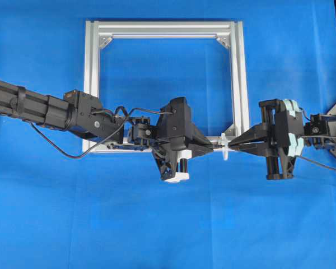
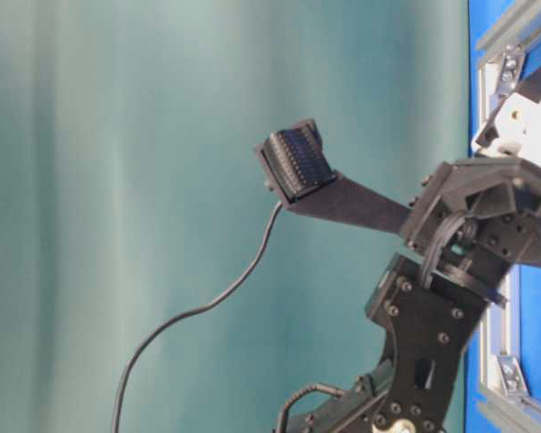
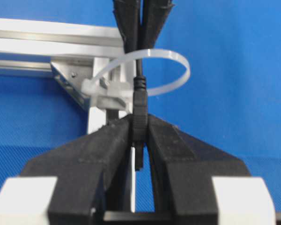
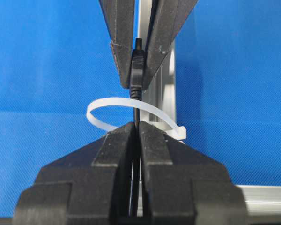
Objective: Insert the wire through the string loop located on the right side.
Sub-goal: 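Grasp the USB plug with the left gripper and open the right gripper, then pull the cable leftward through the loop with the left gripper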
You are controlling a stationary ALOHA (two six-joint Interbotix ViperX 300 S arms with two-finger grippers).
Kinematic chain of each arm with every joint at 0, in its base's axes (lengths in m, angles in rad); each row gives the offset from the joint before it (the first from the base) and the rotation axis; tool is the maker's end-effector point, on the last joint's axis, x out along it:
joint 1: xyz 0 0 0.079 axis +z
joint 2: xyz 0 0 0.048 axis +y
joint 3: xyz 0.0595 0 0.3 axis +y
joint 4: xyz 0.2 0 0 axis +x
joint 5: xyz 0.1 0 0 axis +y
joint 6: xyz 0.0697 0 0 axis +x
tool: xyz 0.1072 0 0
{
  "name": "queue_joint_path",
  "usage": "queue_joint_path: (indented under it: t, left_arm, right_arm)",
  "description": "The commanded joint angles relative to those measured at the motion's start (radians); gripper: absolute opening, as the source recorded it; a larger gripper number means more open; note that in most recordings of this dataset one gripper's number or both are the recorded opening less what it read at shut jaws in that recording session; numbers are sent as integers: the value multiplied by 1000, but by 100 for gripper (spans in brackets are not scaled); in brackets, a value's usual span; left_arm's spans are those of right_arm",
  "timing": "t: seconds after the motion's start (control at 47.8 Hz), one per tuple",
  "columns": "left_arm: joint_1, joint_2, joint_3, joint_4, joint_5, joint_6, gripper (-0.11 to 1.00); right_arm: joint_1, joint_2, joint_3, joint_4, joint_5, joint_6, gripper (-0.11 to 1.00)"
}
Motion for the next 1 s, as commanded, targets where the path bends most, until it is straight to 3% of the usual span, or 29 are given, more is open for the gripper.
queue_joint_path:
  t: [0.0, 0.167, 0.251, 0.335, 0.46, 0.565, 0.795, 0.984]
  left_arm:
    - [5, -23, -21, 3, -8, 0, 8]
    - [5, -25, -18, 3, -9, 0, 8]
    - [5, -26, -17, 3, -8, 0, 8]
    - [5, -26, -17, 3, -8, 0, 8]
    - [5, -31, -14, 3, -8, 0, 8]
    - [5, -38, -3, 3, -8, 2, 8]
    - [3, -87, 55, 3, -9, 3, 8]
    - [-3, -198, 207, 3, -49, 2, 8]
  right_arm:
    - [-2, -5, -17, 0, -5, 2, -4]
    - [-2, -6, -17, 0, 8, 2, -1]
    - [-2, -6, -17, 2, 11, 5, 9]
    - [-2, -6, -17, 2, 11, 6, 28]
    - [-2, -6, -17, 2, 11, 5, 68]
    - [-2, -6, -17, 2, 11, 5, 93]
    - [0, -6, -18, 2, 11, 3, 92]
    - [0, -6, -25, 2, 18, 3, 92]
